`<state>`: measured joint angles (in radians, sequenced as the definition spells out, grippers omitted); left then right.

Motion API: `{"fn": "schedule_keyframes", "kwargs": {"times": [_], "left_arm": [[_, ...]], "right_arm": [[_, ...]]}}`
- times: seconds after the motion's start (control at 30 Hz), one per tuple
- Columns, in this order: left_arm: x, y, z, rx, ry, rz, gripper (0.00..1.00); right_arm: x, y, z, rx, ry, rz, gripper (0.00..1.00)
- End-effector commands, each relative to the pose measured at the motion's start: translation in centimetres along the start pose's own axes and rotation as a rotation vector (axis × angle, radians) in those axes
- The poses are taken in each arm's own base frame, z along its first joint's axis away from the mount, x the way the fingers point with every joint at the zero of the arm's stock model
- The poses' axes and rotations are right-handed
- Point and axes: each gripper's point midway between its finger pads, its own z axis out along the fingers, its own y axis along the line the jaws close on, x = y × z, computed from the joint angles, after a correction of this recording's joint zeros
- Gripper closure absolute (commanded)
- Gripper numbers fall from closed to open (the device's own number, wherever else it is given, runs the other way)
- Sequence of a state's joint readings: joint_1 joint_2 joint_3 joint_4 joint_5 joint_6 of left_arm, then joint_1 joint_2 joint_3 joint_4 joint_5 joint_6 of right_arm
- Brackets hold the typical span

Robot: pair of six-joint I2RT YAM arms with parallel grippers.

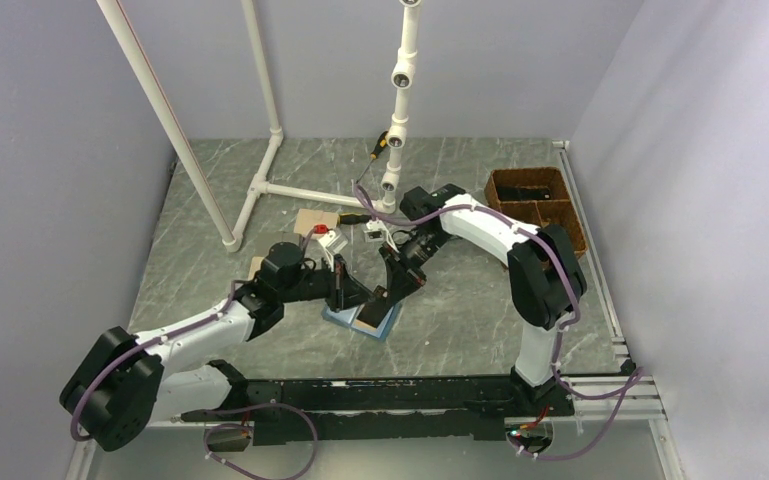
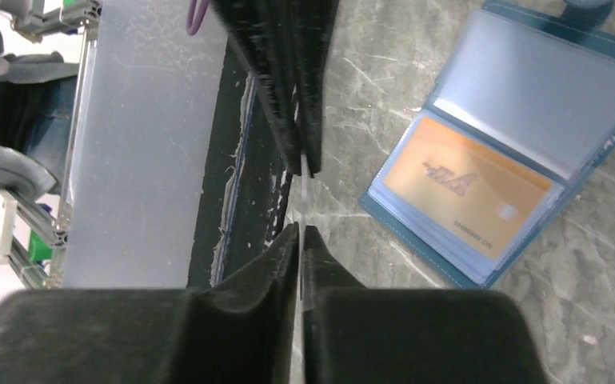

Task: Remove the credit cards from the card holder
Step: Place the credit card in the storage box.

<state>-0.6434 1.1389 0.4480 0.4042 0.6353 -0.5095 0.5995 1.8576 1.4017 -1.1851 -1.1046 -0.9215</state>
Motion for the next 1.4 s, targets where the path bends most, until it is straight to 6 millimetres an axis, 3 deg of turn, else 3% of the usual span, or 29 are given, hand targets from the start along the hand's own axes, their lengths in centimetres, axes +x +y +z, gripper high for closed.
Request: {"fn": "schedule_keyframes", "kwargs": {"times": [0.0, 0.13, 0.23, 0.33, 0.43, 0.67, 0.9, 1.07, 1.2, 1.37], "left_arm": [[-2.7, -0.2, 0.4, -0.021, -0.075, 0.047, 0.91], [-3.1, 1.3, -0.8, -0.150, -0.101, 0.008, 0.53], [-3.3, 2.0, -2.3, -0.222, -0.147, -0.002, 0.21], [-3.0, 2.4, -3.7, -0.270, -0.169, -0.005, 0.08], [-2.7, 2.5, -4.7, -0.300, -0.169, -0.003, 0.07], [-2.1, 3.1, -5.8, -0.359, -0.157, -0.020, 0.07], [-1.8, 3.0, -6.1, -0.359, -0.150, -0.026, 0.08], [-1.2, 2.9, -6.6, -0.368, -0.142, -0.038, 0.08], [-1.2, 2.9, -6.9, -0.372, -0.158, -0.042, 0.08], [-1.2, 3.0, -6.9, -0.379, -0.153, -0.042, 0.07]], "right_arm": [[-1.7, 0.6, -0.2, -0.025, -0.036, -0.052, 0.99], [-1.0, 0.1, -1.0, 0.026, 0.023, -0.077, 1.00], [-0.1, -0.5, -2.8, 0.092, 0.062, -0.106, 1.00], [0.6, -1.0, -5.7, 0.176, 0.046, -0.114, 1.00], [1.4, -1.9, -9.7, 0.313, 0.001, -0.101, 1.00], [3.2, -3.4, -21.3, 0.693, -0.201, 0.024, 1.00], [6.4, -7.5, -32.3, 1.072, -0.405, 0.333, 1.00], [8.5, -9.9, -38.9, 1.188, -0.522, 0.497, 1.00], [9.2, -11.8, -43.1, 1.292, -0.558, 0.554, 1.00], [9.5, -14.1, -44.7, 1.293, -0.565, 0.589, 1.00]]}}
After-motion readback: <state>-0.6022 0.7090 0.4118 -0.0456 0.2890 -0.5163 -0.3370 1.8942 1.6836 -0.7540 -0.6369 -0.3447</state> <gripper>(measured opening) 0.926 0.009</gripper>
